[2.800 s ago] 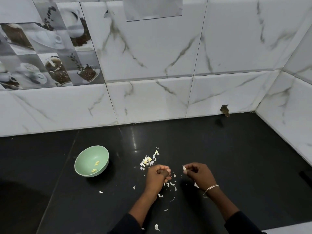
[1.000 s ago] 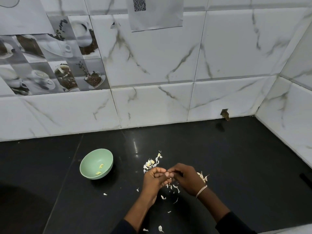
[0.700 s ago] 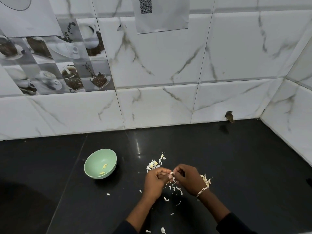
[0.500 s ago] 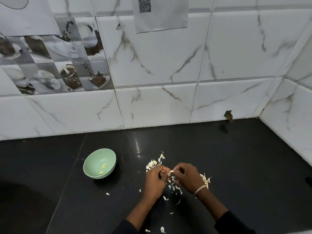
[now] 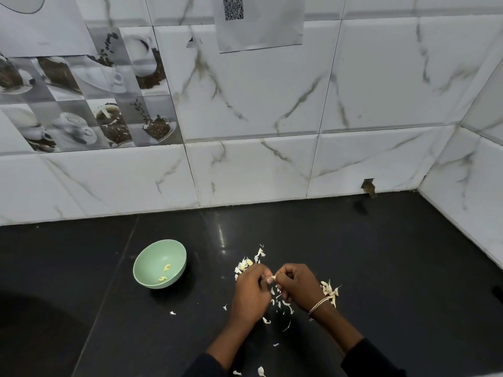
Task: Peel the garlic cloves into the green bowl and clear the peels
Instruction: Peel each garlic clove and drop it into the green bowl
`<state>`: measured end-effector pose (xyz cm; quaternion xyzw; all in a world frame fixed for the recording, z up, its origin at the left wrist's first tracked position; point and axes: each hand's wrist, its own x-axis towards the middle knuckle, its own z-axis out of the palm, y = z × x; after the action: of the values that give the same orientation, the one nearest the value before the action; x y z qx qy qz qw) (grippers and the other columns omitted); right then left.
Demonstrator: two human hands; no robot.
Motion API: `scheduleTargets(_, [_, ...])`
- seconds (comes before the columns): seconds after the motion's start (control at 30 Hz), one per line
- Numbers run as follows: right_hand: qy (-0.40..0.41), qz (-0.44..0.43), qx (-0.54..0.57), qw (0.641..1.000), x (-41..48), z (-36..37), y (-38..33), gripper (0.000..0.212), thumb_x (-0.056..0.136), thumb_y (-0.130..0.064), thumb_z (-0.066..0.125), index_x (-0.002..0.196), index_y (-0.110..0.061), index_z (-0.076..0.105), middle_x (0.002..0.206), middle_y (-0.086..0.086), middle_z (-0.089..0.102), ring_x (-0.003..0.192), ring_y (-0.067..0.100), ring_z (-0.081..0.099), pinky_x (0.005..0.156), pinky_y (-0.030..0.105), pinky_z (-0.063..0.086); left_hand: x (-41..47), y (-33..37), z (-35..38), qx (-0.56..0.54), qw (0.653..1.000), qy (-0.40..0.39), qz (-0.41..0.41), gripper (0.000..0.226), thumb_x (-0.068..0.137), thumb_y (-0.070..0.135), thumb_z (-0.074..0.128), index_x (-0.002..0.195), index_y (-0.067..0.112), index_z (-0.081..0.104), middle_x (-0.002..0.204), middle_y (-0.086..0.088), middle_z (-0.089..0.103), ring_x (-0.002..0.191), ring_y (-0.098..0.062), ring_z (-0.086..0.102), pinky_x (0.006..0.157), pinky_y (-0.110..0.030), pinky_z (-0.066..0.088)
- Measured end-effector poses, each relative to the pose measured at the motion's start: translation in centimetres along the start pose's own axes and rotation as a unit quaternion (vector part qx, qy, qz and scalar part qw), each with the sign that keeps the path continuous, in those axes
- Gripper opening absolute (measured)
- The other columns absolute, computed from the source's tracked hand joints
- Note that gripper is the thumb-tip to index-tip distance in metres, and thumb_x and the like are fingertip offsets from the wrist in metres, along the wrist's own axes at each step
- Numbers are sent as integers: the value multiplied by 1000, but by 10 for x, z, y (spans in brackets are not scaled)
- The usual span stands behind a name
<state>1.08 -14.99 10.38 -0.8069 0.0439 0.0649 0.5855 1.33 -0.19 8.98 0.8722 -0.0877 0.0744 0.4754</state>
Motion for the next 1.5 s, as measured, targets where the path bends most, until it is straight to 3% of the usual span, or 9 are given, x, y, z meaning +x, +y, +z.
scheduleTargets(0.2, [14,8,25,1000,5,0,8,18,85,-15,61,69,-15,66,55,14,62,47,25,52,43,25,39,5,3,0,-91,992,-15,-85,26,81,-5,60,64,15,62,59,0,63,57,-4,56,59,-22,44])
scheduleTargets(0.4, [15,5,2,1000,7,-3,9,21,91,-6,57,71,-7,64,57,16,62,45,22,53,42,22,39,7,4,-1,-272,944,-47,-181,18,95,-4,58,78,-3,64,64,-9,65,62,-21,60,62,-29,51])
scheduleTargets(0.63, [-4,43,-171,984,18,-1,40,29,95,-19,50,67,-11,52,61,10,62,46,15,65,48,27,46,9,6,-1,-396,877,-32,-270,15,97,-2,56,94,-11,68,70,-11,66,63,-18,67,71,-30,61])
scheduleTargets(0.83, [19,25,-253,967,26,0,59,26,84,-16,67,63,-28,57,66,-7,61,62,4,57,68,27,50,9,7,-5,-441,851,-42,-280,11,96,0,61,89,-5,68,71,-11,67,66,-19,69,74,-29,61])
scheduleTargets(0.93, [31,10,-230,973,25,-2,54,18,84,-8,68,80,-26,69,80,-8,60,72,6,60,71,23,50,9,4,-5,-442,852,-44,-277,12,96,2,62,87,-4,66,72,-11,67,67,-19,70,72,-26,60])
scheduleTargets(1.07, [48,-3,-52,997,16,-6,30,13,90,-5,68,92,-17,74,70,6,71,54,14,65,51,29,53,10,-1,-4,-425,863,-38,-271,11,97,2,61,90,-6,66,72,-11,65,66,-20,69,63,-21,57])
scheduleTargets(1.17, [13,-57,26,998,10,-8,6,9,92,-9,70,99,-11,75,75,9,74,61,21,70,52,30,54,11,-2,-2,-414,872,-40,-257,13,96,1,61,90,-9,66,72,-13,64,66,-22,70,59,-19,54])
scheduleTargets(1.27, [-2,-63,11,998,9,-8,-5,7,92,-12,70,97,-10,75,79,9,76,67,26,73,54,28,55,11,-2,-1,-409,880,-45,-239,13,96,1,62,91,-10,66,71,-14,67,72,-30,74,57,-18,53])
scheduleTargets(1.5, [-16,-52,-30,998,10,-14,-17,7,91,-7,68,87,-4,72,58,0,68,50,7,61,51,21,50,13,-6,2,-368,902,-42,-222,12,94,2,66,87,-6,69,76,-18,71,81,-39,70,66,-24,56])
